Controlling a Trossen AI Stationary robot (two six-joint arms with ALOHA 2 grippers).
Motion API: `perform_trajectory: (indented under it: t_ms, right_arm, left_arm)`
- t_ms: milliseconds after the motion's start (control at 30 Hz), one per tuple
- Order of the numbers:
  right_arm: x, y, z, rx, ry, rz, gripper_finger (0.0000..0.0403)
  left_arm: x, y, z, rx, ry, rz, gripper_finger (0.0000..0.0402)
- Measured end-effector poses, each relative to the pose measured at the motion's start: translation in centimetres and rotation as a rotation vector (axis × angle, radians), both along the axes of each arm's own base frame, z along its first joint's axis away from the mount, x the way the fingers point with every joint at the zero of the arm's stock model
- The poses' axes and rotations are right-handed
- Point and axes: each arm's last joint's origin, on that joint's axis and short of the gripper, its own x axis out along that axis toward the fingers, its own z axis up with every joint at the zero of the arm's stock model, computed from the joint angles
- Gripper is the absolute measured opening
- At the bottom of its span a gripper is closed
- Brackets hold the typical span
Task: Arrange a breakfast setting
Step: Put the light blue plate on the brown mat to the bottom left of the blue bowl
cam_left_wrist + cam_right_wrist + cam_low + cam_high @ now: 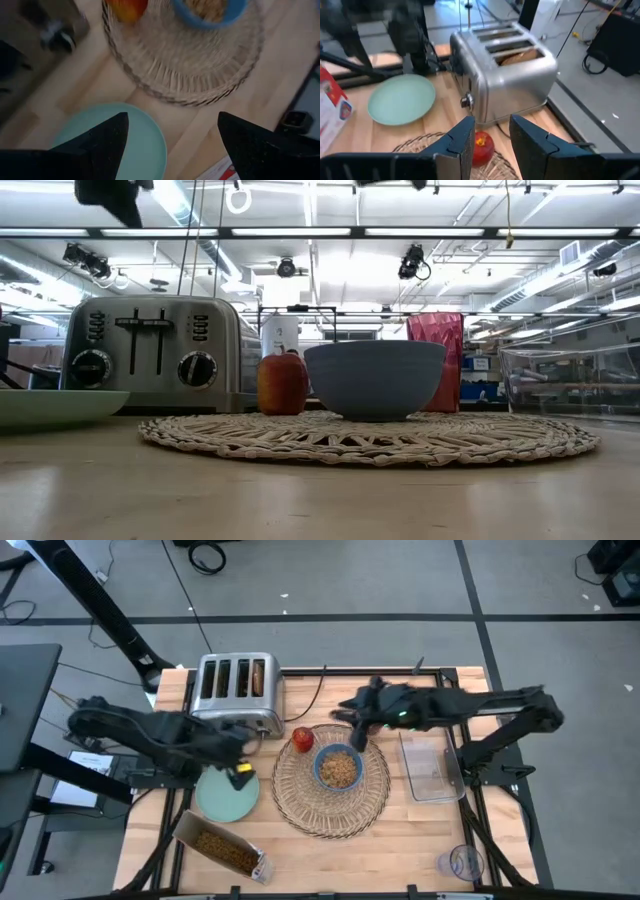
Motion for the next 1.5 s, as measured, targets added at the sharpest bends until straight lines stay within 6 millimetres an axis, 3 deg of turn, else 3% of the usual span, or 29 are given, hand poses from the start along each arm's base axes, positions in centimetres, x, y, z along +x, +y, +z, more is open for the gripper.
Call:
perform_trajectory:
  t_ms: [300,500,700,900,1067,1233,1500]
  right_arm:
    - [-7.3,-0.2,4.8,-0.035,-0.129,0.094,0.0129]
    - [-11.1,-0.1,6.2,0.012,-0.169,0.212,0.0129]
    - [-13.7,0.0,6.5,0.044,-0.167,0.277,0.0129]
    - [-15.5,0.5,6.5,0.109,-0.151,0.343,0.0129]
    - [-16.7,0.8,6.3,0.145,-0.130,0.368,0.0129]
    - [-17.1,0.9,6.4,0.142,-0.136,0.371,0.0129]
    - [-17.1,0.7,6.4,0.102,-0.137,0.301,0.0129]
  left_arm:
    - [5.6,-1.8,-5.8,-0.118,0.292,0.166,0.0313]
    - [8.1,-2.8,-9.7,-0.219,0.459,0.364,0.0313]
    - [10.1,-3.4,-13.4,-0.228,0.554,0.429,0.0312]
    - [9.0,-3.1,-17.6,-0.231,0.662,0.524,0.0276]
    - [8.4,-3.0,-19.5,-0.266,0.592,0.516,0.0238]
    - [7.7,-3.8,-20.3,-0.250,0.593,0.478,0.0194]
    - [7.1,-5.0,-20.3,-0.232,0.610,0.433,0.0080]
